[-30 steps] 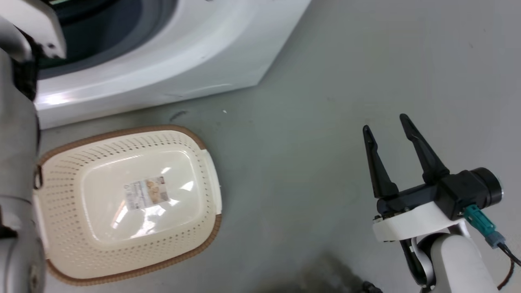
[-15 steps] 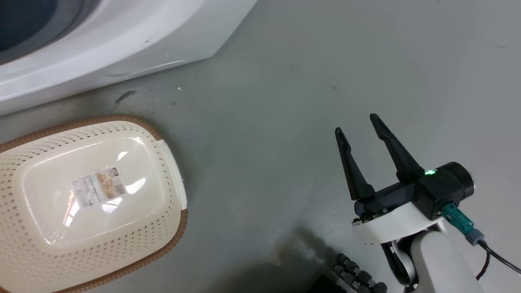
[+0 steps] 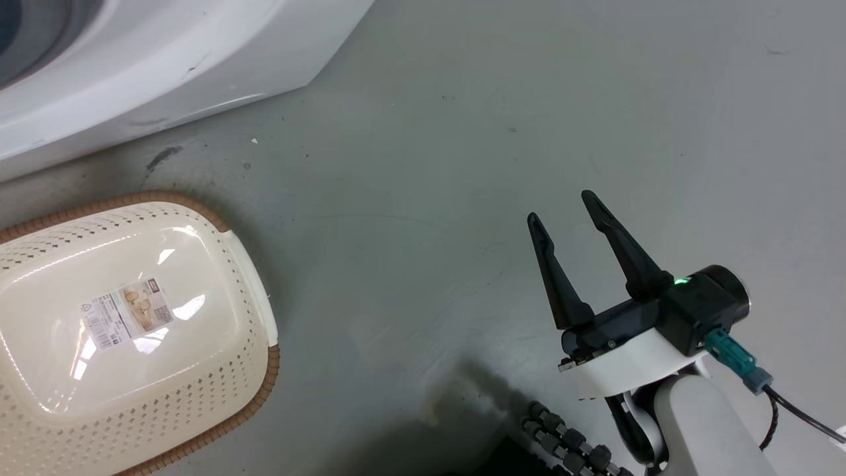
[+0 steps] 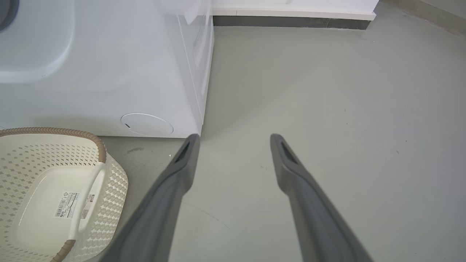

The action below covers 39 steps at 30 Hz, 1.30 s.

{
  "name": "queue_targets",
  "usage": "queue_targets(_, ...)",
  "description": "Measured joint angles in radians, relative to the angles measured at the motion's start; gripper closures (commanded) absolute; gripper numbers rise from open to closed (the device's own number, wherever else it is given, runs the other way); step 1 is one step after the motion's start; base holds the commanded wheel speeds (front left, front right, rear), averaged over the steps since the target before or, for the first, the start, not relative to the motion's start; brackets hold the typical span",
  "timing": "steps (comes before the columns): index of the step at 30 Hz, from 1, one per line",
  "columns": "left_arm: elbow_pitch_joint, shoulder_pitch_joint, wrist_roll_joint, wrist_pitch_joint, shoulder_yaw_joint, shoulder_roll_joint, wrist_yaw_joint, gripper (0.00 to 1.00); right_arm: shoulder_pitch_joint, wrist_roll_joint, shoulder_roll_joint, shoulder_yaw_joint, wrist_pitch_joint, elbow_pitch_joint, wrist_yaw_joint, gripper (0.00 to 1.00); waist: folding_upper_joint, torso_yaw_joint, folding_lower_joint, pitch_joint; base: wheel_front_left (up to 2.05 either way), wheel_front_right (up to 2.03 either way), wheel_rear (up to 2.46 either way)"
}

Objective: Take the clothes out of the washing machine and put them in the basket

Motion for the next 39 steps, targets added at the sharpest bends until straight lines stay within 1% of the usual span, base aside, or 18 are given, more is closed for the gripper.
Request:
queue_targets(3, -0.051, 0.03, -0.006, -0.022, 0.004, 0.003, 0.026, 1.0, -0.001, 0.004, 0.0, -0.002, -0.001, 0.007, 0.0, 0.0, 0.0, 0.0, 0.0, -0.004, 0.0, 0.0, 0.0)
queue_targets(5, -0.09, 0.057, -0.01, -0.056, 0.009, 0.001, 0.044, 1.0, -0.006, 0.004, 0.0, -0.006, -0.001, 0.011, 0.0, 0.0, 0.0, 0.002, 0.0, -0.008, 0.0, 0.0, 0.0)
queue_targets(8, -0.156, 0.109, -0.022, -0.137, 0.022, -0.001, 0.068, 1.0, -0.013, 0.004, 0.0, -0.013, -0.002, 0.014, 0.0, 0.0, 0.0, 0.008, 0.0, -0.02, 0.0, 0.0, 0.0)
queue_targets(12, -0.232, 0.186, -0.039, -0.281, 0.035, -0.008, 0.094, 1.0, -0.016, -0.007, 0.0, -0.036, -0.002, 0.015, 0.0, 0.0, 0.0, 0.021, 0.0, -0.046, 0.0, 0.0, 0.0)
queue_targets(16, -0.266, 0.277, -0.062, -0.435, 0.055, -0.03, 0.114, 1.0, -0.014, -0.016, 0.001, -0.056, -0.002, 0.013, 0.0, 0.0, 0.0, 0.037, -0.0001, -0.087, 0.0, 0.0, 0.0)
queue_targets(19, -0.272, 0.344, -0.081, -0.563, 0.066, -0.047, 0.122, 1.0, -0.001, -0.032, 0.001, -0.072, -0.002, 0.011, 0.0, 0.0, 0.0, 0.048, -0.0001, -0.128, 0.0, 0.0, 0.0)
queue_targets(25, -0.226, 0.47, -0.124, -0.778, 0.089, -0.098, 0.119, 1.0, 0.044, -0.051, 0.001, -0.109, 0.017, 0.003, 0.0, 0.0, 0.0, 0.071, -0.0001, -0.231, 0.0, 0.0, 0.0)
queue_targets(28, -0.196, 0.529, -0.155, -0.836, 0.1, -0.135, 0.113, 1.0, 0.076, -0.061, 0.001, -0.127, 0.036, -0.004, 0.0, 0.0, 0.0, 0.085, -0.0001, -0.291, 0.0, 0.0, 0.0)
queue_targets(30, -0.186, 0.565, -0.163, -0.855, 0.102, -0.154, 0.105, 1.0, 0.097, -0.069, 0.001, -0.138, 0.049, -0.008, 0.0, 0.0, 0.0, 0.096, -0.0002, -0.33, 0.0, 0.0, 0.0)
queue_targets(35, -0.189, 0.655, -0.181, -0.868, 0.111, -0.194, 0.081, 1.0, 0.142, -0.086, 0.001, -0.166, 0.08, -0.026, 0.0, 0.0, 0.0, 0.126, -0.0003, -0.428, 0.0, 0.0, 0.0)
queue_targets(39, -0.246, 0.736, -0.181, -0.869, 0.122, -0.224, 0.066, 1.0, 0.181, -0.096, 0.001, -0.182, 0.102, -0.04, 0.0, 0.0, 0.0, 0.152, -0.0004, -0.504, 0.0, 0.0, 0.0)
